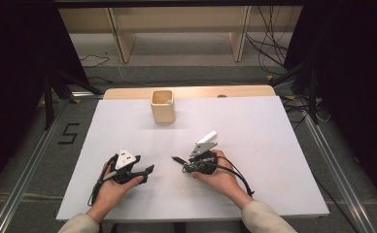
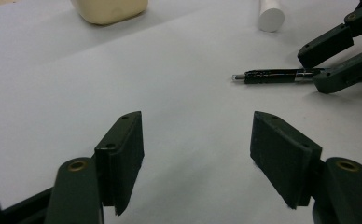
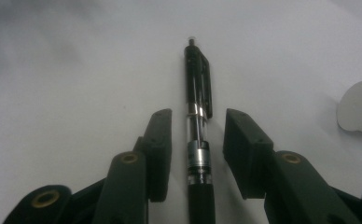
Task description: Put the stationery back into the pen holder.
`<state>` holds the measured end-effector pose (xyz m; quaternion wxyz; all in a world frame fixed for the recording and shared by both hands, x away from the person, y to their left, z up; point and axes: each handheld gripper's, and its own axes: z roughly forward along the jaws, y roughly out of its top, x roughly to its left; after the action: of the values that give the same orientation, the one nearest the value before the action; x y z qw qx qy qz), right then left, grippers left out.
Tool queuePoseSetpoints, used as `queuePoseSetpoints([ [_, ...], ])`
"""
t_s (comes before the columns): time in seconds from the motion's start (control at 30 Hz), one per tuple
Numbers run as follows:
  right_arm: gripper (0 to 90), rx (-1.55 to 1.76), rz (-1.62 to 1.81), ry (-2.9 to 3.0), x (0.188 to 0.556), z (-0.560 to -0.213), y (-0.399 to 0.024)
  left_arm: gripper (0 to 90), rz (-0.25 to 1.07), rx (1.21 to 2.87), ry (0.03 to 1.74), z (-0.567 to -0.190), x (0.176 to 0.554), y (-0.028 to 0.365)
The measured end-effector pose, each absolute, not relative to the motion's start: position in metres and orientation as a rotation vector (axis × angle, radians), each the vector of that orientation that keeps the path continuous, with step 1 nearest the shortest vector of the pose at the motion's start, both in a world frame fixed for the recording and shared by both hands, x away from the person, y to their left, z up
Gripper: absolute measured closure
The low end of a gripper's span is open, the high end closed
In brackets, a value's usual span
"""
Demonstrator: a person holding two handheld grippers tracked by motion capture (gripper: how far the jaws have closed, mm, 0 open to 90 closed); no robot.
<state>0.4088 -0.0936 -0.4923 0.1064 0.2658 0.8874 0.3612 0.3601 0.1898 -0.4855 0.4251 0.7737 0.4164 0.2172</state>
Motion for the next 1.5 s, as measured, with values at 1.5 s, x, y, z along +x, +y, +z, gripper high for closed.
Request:
queuePoseSetpoints([
  [1.5, 80.5, 0.8, 1.018, 2.63, 0.4071, -0.4899, -0.0862, 34.9, 0.544, 1.946, 1.028, -0.4861, 0.3609, 0.1902],
])
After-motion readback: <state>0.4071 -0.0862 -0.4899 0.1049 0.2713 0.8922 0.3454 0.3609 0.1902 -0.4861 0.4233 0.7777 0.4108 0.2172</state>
